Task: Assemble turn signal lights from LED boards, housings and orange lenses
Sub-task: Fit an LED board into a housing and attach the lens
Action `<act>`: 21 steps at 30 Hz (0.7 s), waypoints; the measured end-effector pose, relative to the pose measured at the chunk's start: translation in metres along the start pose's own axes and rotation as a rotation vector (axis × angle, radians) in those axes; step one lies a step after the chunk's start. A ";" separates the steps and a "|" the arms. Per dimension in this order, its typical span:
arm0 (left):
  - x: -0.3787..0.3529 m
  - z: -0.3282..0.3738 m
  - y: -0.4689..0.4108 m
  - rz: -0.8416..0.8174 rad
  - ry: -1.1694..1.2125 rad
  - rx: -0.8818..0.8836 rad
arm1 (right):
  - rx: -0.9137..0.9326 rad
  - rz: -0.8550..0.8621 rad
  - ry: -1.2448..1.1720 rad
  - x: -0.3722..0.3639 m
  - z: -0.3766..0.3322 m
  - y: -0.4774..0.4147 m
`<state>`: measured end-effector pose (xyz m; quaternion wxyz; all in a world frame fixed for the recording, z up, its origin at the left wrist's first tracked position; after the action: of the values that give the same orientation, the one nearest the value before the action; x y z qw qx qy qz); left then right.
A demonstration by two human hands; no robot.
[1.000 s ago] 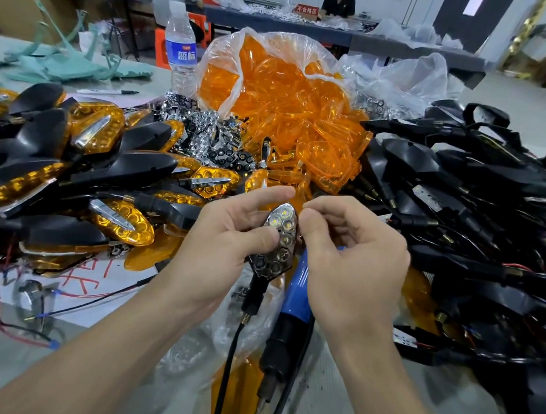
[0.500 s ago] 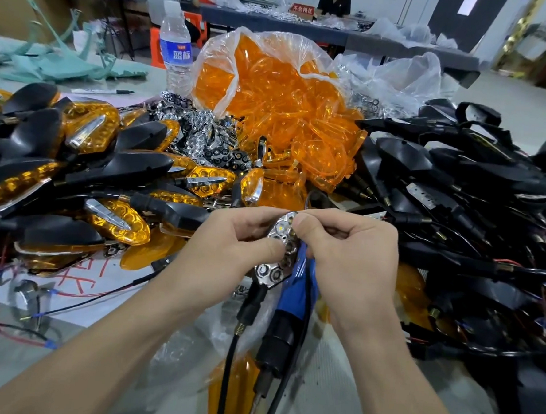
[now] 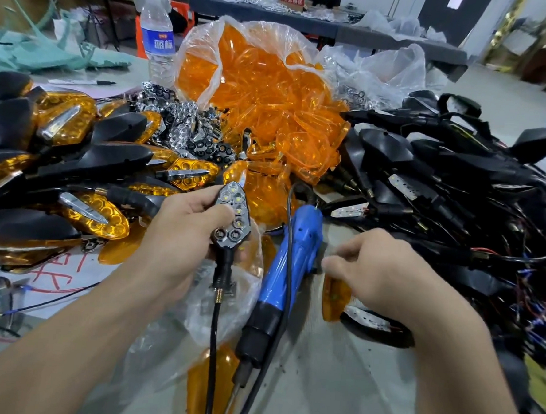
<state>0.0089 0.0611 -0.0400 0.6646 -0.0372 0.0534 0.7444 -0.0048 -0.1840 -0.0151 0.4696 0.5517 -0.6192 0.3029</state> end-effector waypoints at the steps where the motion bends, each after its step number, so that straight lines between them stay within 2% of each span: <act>1: 0.000 0.000 0.000 0.000 0.009 -0.003 | 0.017 -0.042 -0.020 -0.001 0.000 0.001; 8: -0.003 -0.003 0.001 0.021 0.071 0.028 | 0.151 -0.205 -0.120 -0.001 -0.001 0.004; 13: -0.006 -0.002 0.002 0.006 0.128 0.058 | 0.113 -0.191 -0.244 0.001 0.005 0.003; 17: -0.006 -0.002 0.002 -0.008 0.122 0.074 | 0.188 -0.061 -0.225 0.011 0.005 -0.001; 18: -0.006 -0.002 0.002 -0.014 0.121 0.077 | 0.228 -0.122 -0.210 0.013 0.003 0.002; 21: -0.006 -0.002 0.003 -0.019 0.118 0.080 | 0.290 -0.480 -0.026 0.007 -0.001 0.022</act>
<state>0.0070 0.0549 -0.0410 0.6681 -0.0550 0.1216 0.7320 -0.0255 -0.1816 -0.0054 0.4363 0.7478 -0.4269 0.2611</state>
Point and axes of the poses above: each hand's wrist, its own y-axis away from the middle knuckle, its own x-axis out of the back of the hand, z = x × y, the point moved 4 cm from there along -y, towards the middle knuckle, and after that the axes turned 7 degrees about z, right-handed, at the moved point
